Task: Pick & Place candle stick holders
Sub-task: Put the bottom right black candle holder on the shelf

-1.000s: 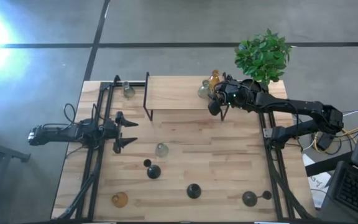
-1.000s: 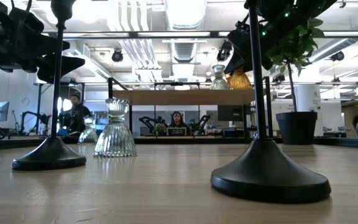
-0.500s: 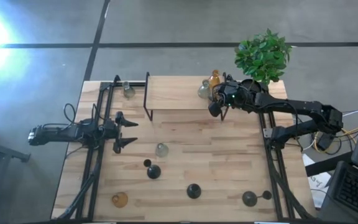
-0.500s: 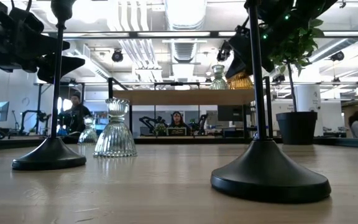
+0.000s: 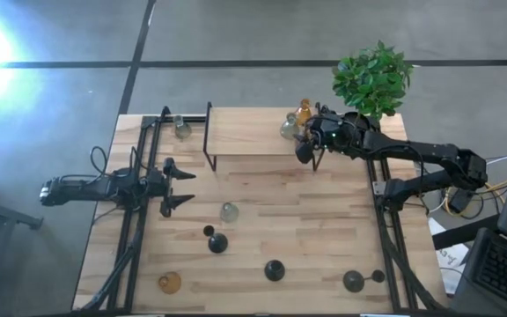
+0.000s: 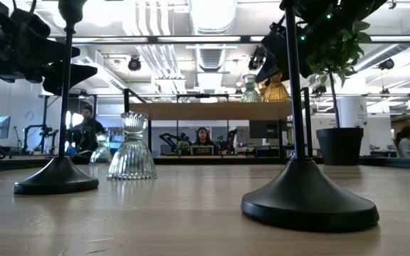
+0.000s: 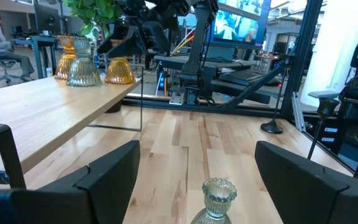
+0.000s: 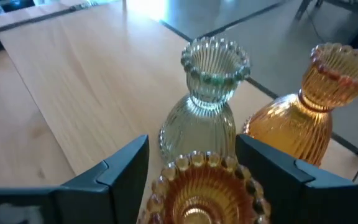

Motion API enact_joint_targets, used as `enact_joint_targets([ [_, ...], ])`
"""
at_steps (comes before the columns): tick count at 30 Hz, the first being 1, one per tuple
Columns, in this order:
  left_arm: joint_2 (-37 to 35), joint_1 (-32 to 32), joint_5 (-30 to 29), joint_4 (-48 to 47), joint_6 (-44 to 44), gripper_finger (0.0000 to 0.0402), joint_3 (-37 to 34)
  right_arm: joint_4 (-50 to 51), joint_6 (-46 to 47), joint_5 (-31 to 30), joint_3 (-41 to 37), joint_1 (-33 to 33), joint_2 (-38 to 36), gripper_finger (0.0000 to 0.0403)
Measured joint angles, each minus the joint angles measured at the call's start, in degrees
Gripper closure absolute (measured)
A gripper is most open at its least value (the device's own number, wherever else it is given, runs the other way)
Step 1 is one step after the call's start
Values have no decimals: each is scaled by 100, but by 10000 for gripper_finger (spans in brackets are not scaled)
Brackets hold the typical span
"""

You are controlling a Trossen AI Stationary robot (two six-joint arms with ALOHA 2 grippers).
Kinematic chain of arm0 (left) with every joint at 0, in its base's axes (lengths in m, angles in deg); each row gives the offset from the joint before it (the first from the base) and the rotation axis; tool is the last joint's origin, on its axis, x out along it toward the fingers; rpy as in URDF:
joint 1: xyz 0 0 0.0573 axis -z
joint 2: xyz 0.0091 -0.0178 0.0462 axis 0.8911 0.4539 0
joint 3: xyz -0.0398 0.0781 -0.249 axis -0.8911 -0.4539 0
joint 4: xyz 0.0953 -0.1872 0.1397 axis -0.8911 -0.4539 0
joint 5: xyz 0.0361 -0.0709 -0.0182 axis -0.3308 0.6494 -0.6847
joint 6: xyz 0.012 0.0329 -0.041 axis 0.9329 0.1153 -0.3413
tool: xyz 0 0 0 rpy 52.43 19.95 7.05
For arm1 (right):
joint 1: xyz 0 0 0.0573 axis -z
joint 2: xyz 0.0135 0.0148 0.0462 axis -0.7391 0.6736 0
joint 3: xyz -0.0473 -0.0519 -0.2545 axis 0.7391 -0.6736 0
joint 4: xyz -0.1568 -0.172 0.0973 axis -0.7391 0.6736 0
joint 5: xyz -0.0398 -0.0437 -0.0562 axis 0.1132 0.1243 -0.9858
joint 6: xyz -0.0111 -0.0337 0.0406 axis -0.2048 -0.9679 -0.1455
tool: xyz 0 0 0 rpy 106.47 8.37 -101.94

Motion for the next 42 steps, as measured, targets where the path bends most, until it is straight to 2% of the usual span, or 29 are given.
enact_joint_targets([
  [8,0,0,0,-1,-2,78,0,-384,-183,-3,11,0,-370,166],
  [11,0,0,0,-1,-2,78,-1,-360,-181,53,63,-34,-701,171],
  [18,0,0,0,-1,0,78,-1,-336,-163,737,101,-297,-1681,190],
  [25,0,0,0,-1,0,78,1,110,147,762,101,-728,-2368,220],
  [31,-2,0,0,-1,0,78,-1,276,165,758,98,-894,-2509,242],
  [42,-1,0,0,-1,-1,78,0,265,167,771,96,-930,-2271,269],
])
